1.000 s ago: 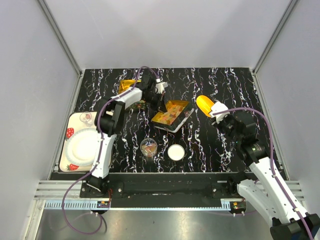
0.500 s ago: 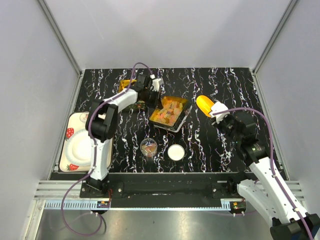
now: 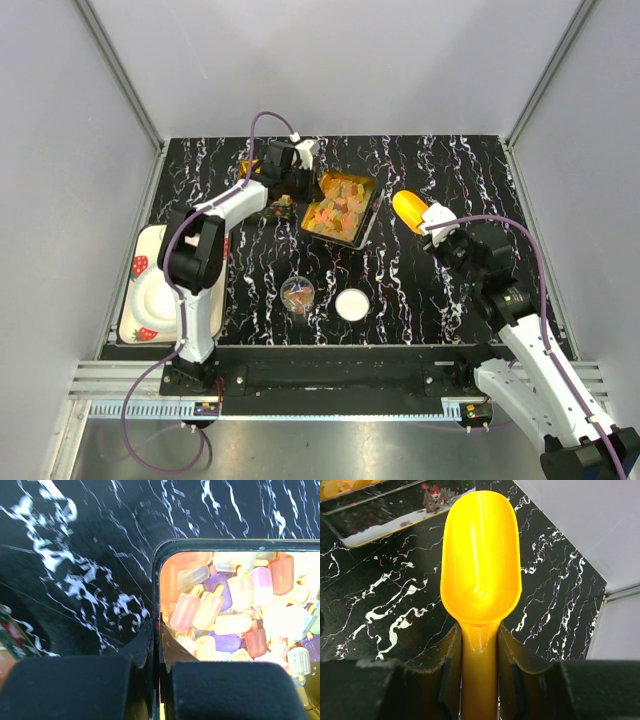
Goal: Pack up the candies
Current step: Adjust the storage box at the center of the board.
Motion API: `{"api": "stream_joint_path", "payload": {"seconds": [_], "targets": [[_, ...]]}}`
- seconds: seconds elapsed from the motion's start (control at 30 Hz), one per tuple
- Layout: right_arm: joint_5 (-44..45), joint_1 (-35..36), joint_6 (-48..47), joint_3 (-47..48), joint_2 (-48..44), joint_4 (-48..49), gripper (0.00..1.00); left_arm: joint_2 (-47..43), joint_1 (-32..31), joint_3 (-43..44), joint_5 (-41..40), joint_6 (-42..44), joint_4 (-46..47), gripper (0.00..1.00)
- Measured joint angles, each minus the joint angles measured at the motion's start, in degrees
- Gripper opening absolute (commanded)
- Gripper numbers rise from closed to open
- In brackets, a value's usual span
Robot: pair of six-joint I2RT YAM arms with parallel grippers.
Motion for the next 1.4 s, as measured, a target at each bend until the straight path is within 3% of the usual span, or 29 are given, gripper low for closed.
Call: {"api": "stream_joint_path", "payload": {"seconds": [0.67,1.23,1.4], "targets": [[0.24,0.00,-0.57,0.92,0.83,-1.44,0.00,-1.73,-0.26,-3.37,-14.23,3.45,8.81,0.00],[-4.11,-0.02,-4.00,26.05,15.74,-13.09,0.00,-3.82,-0.74,-10.36,-14.51,2.19,17.33,0.00],[-1.44,3.96,-4.59,31.65,20.85,-15.21,0.00,-4.09,-0.98,-10.49,-14.60,2.14,17.99,0.00]]}}
